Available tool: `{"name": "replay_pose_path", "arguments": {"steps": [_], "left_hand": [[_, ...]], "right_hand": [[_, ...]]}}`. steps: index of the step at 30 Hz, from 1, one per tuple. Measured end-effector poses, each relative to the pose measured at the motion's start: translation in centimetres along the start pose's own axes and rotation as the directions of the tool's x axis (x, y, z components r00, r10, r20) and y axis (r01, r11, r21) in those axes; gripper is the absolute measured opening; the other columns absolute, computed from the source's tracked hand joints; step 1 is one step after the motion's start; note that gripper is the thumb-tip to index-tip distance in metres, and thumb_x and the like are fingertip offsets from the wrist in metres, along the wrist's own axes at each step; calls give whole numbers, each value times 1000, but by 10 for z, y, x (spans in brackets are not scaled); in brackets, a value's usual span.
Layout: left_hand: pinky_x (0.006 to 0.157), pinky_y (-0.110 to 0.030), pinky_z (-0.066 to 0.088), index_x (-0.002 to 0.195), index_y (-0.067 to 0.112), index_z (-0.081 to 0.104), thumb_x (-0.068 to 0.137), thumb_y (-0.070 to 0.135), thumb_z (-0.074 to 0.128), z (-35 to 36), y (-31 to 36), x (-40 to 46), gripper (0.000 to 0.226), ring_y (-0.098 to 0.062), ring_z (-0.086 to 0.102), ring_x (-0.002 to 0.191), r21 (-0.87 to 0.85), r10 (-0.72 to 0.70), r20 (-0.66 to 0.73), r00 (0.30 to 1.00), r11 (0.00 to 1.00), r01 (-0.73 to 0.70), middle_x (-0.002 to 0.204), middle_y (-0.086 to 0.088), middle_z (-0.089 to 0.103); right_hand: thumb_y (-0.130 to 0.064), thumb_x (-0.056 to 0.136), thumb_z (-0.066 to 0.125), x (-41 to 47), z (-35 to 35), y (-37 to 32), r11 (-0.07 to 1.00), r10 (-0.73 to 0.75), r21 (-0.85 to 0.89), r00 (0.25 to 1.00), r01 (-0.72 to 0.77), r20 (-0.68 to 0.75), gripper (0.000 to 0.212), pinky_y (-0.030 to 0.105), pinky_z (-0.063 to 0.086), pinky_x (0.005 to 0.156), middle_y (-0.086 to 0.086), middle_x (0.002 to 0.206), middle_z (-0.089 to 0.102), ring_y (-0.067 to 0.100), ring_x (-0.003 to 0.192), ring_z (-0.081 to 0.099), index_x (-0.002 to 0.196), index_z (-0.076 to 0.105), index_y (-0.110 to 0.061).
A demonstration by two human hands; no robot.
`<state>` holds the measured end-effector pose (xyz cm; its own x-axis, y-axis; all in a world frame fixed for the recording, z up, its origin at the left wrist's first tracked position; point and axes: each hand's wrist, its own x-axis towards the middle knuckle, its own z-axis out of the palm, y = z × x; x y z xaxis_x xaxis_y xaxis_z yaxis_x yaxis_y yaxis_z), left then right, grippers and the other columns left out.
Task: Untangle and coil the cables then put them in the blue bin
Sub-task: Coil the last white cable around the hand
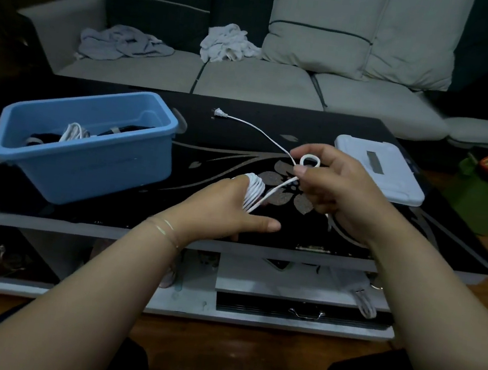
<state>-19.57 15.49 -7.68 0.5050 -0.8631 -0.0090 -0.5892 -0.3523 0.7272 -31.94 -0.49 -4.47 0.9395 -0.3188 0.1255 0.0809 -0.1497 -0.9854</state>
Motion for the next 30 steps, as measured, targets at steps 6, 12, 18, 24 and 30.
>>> {"name": "replay_pose_path", "arguments": {"steps": [6,12,18,24,30], "left_hand": [[43,-23,46,108,7,52,95,8,58,4,4,-1,15,-14,57,44,-216,36,73,997,976,-20,116,5,69],[46,-20,42,116,0,52,96,4,54,-6,13,-9,20,-11,47,40,-410,120,129,984,910,-57,116,2,71],[48,-15,39,110,8,63,89,24,67,-6,16,-10,27,-7,45,39,-558,211,28,977,814,-160,96,-28,70],[53,-13,40,117,5,68,91,22,56,-4,12,-7,33,-9,40,45,-689,218,-21,976,704,-172,47,0,54],[61,-9,46,112,-4,65,91,20,52,-9,15,-7,34,2,52,49,-859,196,-123,973,469,-203,83,-24,67]], "right_hand": [[-11,85,70,7,3,8,984,-138,-144,967,108,-213,19,22,47,65,3,74,67,7,65,61,99,62,-21],[-25,85,71,15,0,15,972,-116,-227,960,58,-254,15,23,43,64,-12,66,60,3,62,54,87,56,-21],[-36,93,59,16,6,22,990,97,-89,980,-114,-176,16,17,25,40,-13,53,44,2,43,34,84,54,-24],[-38,99,45,21,27,24,960,249,156,964,-233,-94,28,11,14,37,-11,47,41,4,38,23,76,51,-23],[-28,100,41,20,45,33,890,380,253,924,-378,43,28,10,8,37,-7,47,31,3,35,17,74,48,-21]]}}
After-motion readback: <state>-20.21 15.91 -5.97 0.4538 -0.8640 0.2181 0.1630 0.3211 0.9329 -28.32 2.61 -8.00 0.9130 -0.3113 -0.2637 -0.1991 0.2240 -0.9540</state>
